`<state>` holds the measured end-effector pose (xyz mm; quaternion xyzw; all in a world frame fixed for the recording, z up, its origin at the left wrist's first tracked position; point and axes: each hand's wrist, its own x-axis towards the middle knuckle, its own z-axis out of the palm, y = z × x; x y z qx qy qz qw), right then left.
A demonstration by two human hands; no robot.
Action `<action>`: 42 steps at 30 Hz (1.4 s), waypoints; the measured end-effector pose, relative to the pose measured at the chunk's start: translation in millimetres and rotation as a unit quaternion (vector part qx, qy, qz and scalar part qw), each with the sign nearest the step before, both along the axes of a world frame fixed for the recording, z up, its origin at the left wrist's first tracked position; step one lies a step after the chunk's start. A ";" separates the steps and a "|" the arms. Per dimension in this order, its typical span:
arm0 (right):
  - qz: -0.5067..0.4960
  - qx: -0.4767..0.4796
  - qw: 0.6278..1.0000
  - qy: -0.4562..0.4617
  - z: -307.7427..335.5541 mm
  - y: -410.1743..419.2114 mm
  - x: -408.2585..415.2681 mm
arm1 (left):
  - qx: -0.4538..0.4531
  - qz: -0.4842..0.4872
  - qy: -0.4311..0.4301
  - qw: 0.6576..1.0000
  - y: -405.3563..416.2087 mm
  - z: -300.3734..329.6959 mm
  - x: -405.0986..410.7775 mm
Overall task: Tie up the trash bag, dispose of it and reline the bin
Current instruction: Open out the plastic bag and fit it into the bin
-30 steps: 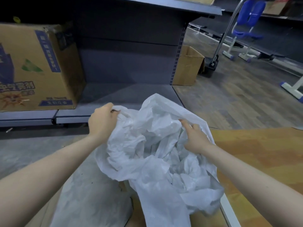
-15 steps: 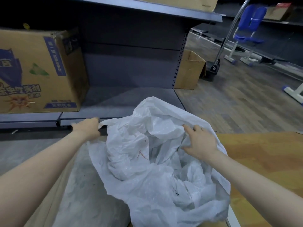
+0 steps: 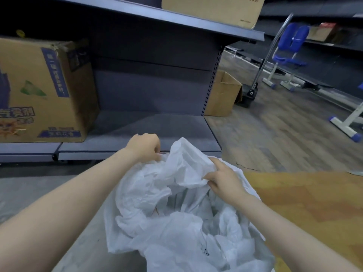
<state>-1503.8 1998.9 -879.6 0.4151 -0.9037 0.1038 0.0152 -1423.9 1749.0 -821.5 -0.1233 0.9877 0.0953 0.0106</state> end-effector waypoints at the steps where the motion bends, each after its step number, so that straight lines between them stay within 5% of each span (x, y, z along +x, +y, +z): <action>1: -0.003 -0.002 1.000 0.000 1.0 0.4 1.6 | 0.033 0.020 0.046 0.998 -3.4 -4.3 1.3; 6: -0.015 -0.014 1.000 0.005 2.2 4.9 6.5 | -0.014 0.129 0.208 0.970 -21.3 -17.0 7.8; 12: -0.044 0.020 0.999 -0.003 2.7 -0.3 3.6 | 0.043 0.256 0.208 0.943 -36.9 -37.0 -0.2; 17: -0.017 -0.090 0.983 0.159 -1.5 3.5 9.8 | 0.224 0.067 0.329 0.915 -31.8 -34.6 4.7; 21: 0.048 -0.191 0.941 0.276 7.4 -4.3 17.1 | 0.103 -0.171 0.349 0.916 -9.0 -25.0 29.6; 24: 0.121 -0.177 0.962 0.170 11.2 -18.0 35.7 | -0.005 -0.270 0.251 0.929 10.0 -31.3 44.8; 29: -0.012 0.084 0.995 0.042 4.5 -30.1 56.1 | -0.112 -0.224 0.059 0.966 21.5 -35.1 55.8; 31: -0.051 0.122 0.991 0.023 11.3 -28.2 55.6 | -0.136 -0.196 0.006 0.971 19.7 -35.5 57.6; 36: -0.074 0.203 0.976 0.019 14.4 -24.3 45.1 | -0.177 -0.196 0.085 0.961 15.8 -38.8 55.1; 39: -0.058 0.201 0.977 0.027 13.7 -21.5 42.1 | -0.105 -0.250 0.175 0.946 11.0 -29.1 56.8; 42: -0.047 0.150 0.986 0.061 17.5 -17.1 32.7 | 0.095 -0.222 0.185 0.953 0.8 -13.2 52.8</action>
